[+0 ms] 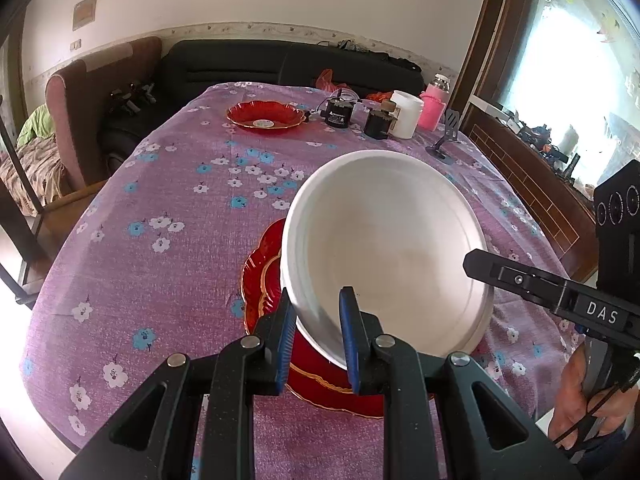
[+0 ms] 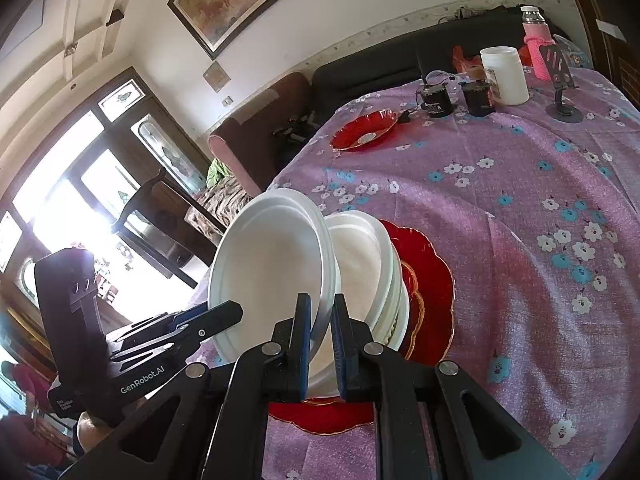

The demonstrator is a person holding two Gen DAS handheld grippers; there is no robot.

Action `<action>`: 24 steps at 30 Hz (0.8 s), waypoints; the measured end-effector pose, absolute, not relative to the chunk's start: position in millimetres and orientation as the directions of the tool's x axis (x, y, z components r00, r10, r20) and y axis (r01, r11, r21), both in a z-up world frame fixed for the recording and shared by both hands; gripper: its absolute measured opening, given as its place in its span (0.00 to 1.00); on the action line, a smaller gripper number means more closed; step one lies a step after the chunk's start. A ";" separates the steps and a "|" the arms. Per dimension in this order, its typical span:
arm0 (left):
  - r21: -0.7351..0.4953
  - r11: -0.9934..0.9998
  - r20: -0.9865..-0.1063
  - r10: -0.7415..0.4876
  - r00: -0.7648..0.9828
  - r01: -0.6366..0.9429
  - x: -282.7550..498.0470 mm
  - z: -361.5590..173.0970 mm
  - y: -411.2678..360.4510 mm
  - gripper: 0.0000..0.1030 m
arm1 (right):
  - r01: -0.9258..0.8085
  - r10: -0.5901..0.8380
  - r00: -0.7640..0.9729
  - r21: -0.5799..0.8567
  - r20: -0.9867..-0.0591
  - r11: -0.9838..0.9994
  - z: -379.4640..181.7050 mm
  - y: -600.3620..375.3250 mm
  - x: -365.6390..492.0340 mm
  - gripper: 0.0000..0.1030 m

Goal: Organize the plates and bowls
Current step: 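Lower the second white bowl onto the stacked bowls and open both grippers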

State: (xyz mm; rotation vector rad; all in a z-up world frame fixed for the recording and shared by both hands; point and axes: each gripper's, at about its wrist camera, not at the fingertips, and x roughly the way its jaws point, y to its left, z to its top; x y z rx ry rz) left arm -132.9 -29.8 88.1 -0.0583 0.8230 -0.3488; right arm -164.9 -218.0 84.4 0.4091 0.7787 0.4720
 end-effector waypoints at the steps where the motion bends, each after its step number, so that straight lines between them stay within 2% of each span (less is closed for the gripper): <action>1: -0.183 0.942 -0.708 -0.325 0.627 0.281 -132.8 87.8 -29.9 0.19 | -0.251 0.544 0.618 0.513 -0.568 0.821 84.0 -217.8 -164.3 0.11; 20: -0.146 0.951 -0.702 -0.294 0.648 0.273 -130.0 84.0 -34.5 0.19 | -0.252 0.510 0.635 0.468 -0.580 0.847 80.9 -214.5 -160.7 0.13; 24: -0.150 0.950 -0.702 -0.296 0.647 0.273 -130.0 83.9 -34.6 0.22 | -0.256 0.496 0.644 0.447 -0.582 0.857 82.2 -213.6 -161.9 0.14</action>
